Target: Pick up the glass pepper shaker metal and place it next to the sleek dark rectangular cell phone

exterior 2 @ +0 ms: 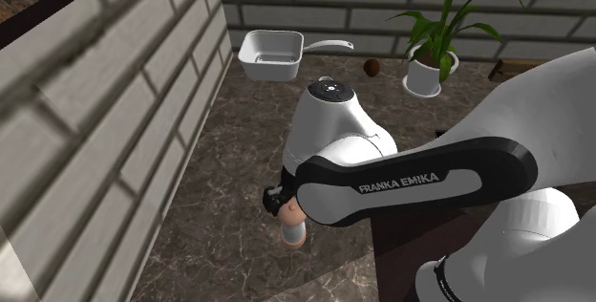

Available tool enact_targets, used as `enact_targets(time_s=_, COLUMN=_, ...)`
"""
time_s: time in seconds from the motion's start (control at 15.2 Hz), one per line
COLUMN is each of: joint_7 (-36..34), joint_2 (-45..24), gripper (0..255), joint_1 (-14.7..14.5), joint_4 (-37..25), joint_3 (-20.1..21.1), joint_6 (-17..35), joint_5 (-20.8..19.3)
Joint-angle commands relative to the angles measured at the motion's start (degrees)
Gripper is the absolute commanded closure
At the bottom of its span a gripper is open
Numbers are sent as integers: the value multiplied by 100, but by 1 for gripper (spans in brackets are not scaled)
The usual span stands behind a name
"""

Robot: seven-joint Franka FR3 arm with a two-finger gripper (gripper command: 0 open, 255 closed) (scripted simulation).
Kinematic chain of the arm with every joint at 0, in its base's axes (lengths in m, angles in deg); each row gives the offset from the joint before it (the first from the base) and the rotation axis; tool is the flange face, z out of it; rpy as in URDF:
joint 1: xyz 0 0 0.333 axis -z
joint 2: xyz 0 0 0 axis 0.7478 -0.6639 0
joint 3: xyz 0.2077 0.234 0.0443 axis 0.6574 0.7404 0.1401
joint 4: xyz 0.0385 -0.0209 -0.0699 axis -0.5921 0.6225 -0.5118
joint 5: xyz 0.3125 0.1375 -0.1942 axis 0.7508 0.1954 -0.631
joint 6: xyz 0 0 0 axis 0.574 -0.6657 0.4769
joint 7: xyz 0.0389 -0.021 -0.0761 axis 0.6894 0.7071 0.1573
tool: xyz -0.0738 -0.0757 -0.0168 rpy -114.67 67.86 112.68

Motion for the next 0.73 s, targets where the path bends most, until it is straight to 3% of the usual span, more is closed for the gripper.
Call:
enact_targets(time_s=0.0, joint_7=0, joint_2=-2, gripper=255, joint_1=1, joint_4=2, joint_3=0, joint_6=-1, joint_5=-1)
enact_targets(time_s=0.66, joint_7=-198, joint_2=477, gripper=255, joint_1=78, joint_4=-282, joint_3=-36, joint_6=-754, joint_5=-191)
